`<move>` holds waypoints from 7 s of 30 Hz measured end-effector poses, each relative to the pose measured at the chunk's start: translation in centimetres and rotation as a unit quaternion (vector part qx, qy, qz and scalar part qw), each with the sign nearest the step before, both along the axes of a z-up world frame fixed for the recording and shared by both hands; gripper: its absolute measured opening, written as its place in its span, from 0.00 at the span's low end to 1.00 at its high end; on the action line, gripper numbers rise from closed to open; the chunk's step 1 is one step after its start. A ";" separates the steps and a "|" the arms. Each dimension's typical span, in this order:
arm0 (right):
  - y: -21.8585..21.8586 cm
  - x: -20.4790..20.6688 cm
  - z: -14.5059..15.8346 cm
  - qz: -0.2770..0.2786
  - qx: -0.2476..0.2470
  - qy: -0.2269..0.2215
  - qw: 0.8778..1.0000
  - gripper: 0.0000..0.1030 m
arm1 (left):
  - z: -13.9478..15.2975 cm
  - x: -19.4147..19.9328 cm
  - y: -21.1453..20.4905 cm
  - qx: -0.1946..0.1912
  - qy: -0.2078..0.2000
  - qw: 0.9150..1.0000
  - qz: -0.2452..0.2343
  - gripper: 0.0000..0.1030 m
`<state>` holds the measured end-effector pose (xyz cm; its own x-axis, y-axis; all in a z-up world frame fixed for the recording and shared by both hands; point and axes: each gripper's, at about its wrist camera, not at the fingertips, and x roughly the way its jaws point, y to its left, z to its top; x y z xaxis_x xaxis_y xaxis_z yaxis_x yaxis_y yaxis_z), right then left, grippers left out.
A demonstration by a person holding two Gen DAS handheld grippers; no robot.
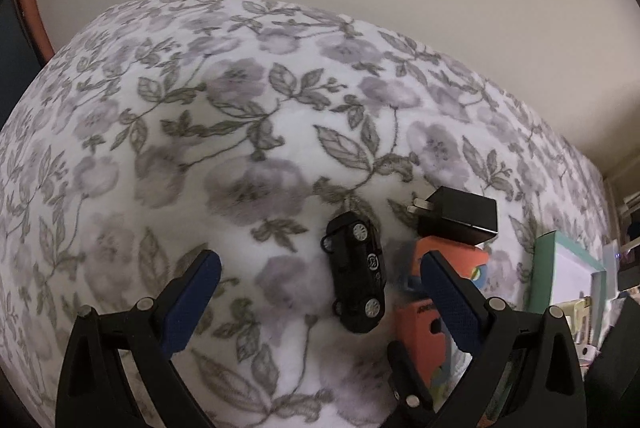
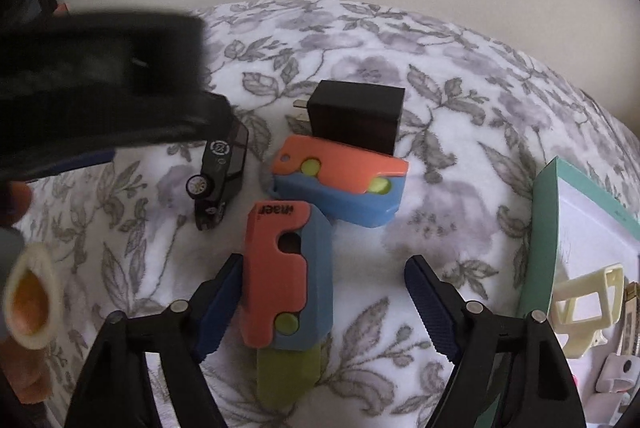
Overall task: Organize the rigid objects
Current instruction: 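Grasp the black toy car with the left tool while the right tool grasps the orange-blue toy knife, then carry the car and toy knife into the tray and open both tools, then move both open tools back toward the orange-blue toy and black charger, then grasp the orange-blue toy with the left tool while the right tool grasps the black charger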
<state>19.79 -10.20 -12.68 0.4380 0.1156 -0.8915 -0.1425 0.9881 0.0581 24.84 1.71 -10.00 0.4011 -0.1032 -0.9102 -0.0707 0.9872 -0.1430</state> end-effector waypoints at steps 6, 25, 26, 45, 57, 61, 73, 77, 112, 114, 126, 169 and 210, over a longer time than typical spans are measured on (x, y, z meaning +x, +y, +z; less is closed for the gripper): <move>-0.9 0.2 0.1 -0.009 -0.005 0.001 1.000 0.74 | -1.3 0.8 -1.4 0.006 0.018 1.000 -0.011 0.82; -3.6 -0.9 0.5 -0.033 0.025 0.024 0.999 0.47 | -2.3 0.5 -1.8 -0.003 0.045 0.999 -0.003 0.34; -3.6 -1.0 0.5 -0.034 0.025 0.025 0.999 0.47 | -2.2 0.1 -1.8 -0.005 0.045 0.999 -0.001 0.34; -8.5 -6.3 6.6 -0.091 0.135 0.011 0.987 0.43 | 8.7 -6.5 -3.9 -0.053 -0.032 0.998 0.003 0.34; -17.4 -11.9 12.0 -0.185 0.181 -0.048 0.965 0.41 | 14.7 -12.0 -11.3 -0.085 -0.082 0.993 -0.030 0.34; -20.0 -13.6 12.8 -0.208 0.170 -0.061 0.961 0.41 | 14.3 -13.5 -14.4 -0.077 -0.080 0.993 -0.040 0.34; -26.2 -16.6 13.0 -0.279 0.096 -0.051 0.954 0.41 | 9.6 -15.0 -19.7 -0.081 -0.058 0.993 -0.068 0.34; -26.0 -16.0 12.0 -0.270 0.094 -0.034 0.958 0.41 | 7.2 -14.6 -20.3 -0.066 -0.030 0.994 -0.079 0.34; -24.1 -13.7 5.7 -0.248 0.069 0.067 0.964 0.38 | 2.3 -14.0 -21.3 -0.009 0.032 0.995 -0.095 0.46; -24.2 -13.7 5.7 -0.249 0.067 0.067 0.964 0.38 | 2.5 -14.0 -21.1 -0.011 0.030 0.995 -0.091 0.51; -23.7 -13.4 6.1 -0.248 0.045 0.058 0.966 0.43 | 4.4 -13.9 -18.4 0.038 -0.004 0.999 -0.019 0.75; -19.3 -12.4 6.8 -0.192 0.015 -0.005 0.981 1.00 | 1.1 -13.4 -10.7 0.072 0.086 0.979 0.168 0.94; -7.2 0.6 7.3 -0.058 0.018 -0.033 0.998 0.99 | 2.7 -4.5 0.2 -0.020 -0.017 0.995 0.094 0.94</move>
<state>20.35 -17.37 -5.38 0.5076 0.0928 -0.8566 -0.0317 0.9955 0.0891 20.29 1.92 -7.34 0.4473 -0.0600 -0.8923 -0.2472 0.9506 -0.1878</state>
